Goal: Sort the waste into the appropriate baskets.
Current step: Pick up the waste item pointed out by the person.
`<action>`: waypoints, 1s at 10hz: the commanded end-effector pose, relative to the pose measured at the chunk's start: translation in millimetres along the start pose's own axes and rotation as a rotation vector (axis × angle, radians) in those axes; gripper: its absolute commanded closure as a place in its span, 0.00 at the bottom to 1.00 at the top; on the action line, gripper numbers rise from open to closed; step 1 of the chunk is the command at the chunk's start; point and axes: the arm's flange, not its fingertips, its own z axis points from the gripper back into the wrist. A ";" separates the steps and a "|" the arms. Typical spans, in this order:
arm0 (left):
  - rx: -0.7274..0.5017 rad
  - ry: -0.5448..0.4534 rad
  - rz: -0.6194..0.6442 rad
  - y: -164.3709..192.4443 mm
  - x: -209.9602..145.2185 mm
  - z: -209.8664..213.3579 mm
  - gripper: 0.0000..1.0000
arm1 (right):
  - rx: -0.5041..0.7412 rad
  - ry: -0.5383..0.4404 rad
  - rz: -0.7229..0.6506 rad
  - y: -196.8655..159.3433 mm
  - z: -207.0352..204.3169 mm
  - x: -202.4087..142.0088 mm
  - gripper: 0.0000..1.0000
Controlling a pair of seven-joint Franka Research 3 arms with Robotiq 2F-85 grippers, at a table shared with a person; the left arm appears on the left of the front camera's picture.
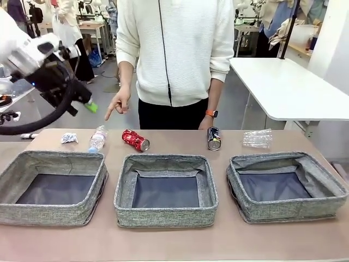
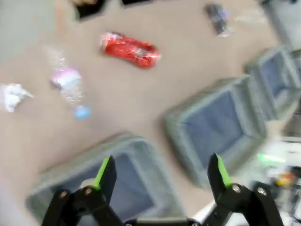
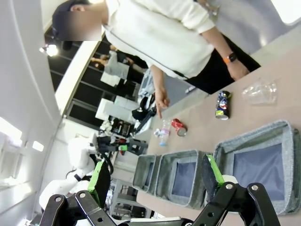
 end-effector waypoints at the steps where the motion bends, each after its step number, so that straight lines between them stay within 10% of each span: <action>1: 0.129 0.045 -0.042 26.0 -17.6 2.4 0.00 | 0.019 -0.010 0.028 0.9 -1.6 3.2 0.00; 4: 0.000 0.000 0.000 0.0 0.0 0.0 0.00 | 0.019 -0.010 0.028 0.9 -1.6 3.2 0.00; 10: 0.048 0.201 0.152 114.5 71.8 -133.1 0.00 | 0.019 -0.010 0.028 0.9 -1.6 3.2 0.00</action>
